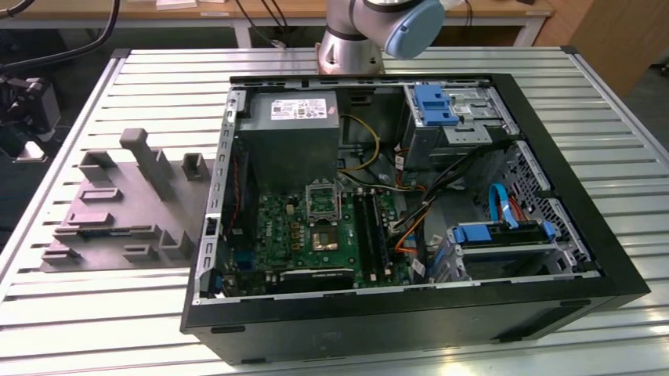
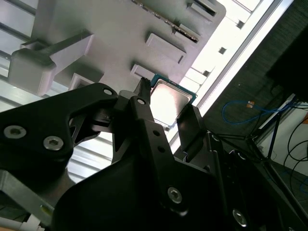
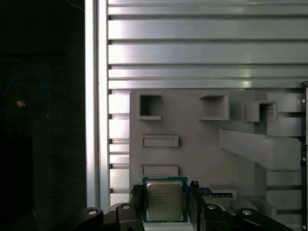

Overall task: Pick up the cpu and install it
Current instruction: 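Pick up the cpu and move it towards the insertion slot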

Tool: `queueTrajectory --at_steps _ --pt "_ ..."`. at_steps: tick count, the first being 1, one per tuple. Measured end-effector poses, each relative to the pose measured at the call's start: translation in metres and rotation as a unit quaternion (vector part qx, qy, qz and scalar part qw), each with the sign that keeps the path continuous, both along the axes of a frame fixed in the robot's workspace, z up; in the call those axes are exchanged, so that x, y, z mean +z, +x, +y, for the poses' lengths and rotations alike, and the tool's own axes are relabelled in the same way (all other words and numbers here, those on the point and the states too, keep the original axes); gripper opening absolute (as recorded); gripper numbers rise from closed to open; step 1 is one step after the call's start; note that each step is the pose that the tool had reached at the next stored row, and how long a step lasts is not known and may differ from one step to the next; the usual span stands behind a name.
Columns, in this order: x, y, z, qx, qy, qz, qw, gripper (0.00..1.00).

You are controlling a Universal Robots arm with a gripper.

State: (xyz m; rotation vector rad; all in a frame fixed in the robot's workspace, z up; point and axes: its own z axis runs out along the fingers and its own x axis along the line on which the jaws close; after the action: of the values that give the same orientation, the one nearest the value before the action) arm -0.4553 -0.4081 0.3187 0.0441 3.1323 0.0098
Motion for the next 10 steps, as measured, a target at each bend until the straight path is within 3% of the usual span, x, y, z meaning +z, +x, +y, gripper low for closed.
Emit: queueTrajectory --at_steps 10 --pt "0.0026 0.0 0.0 0.0 -0.0011 0.0 1.0 0.47"
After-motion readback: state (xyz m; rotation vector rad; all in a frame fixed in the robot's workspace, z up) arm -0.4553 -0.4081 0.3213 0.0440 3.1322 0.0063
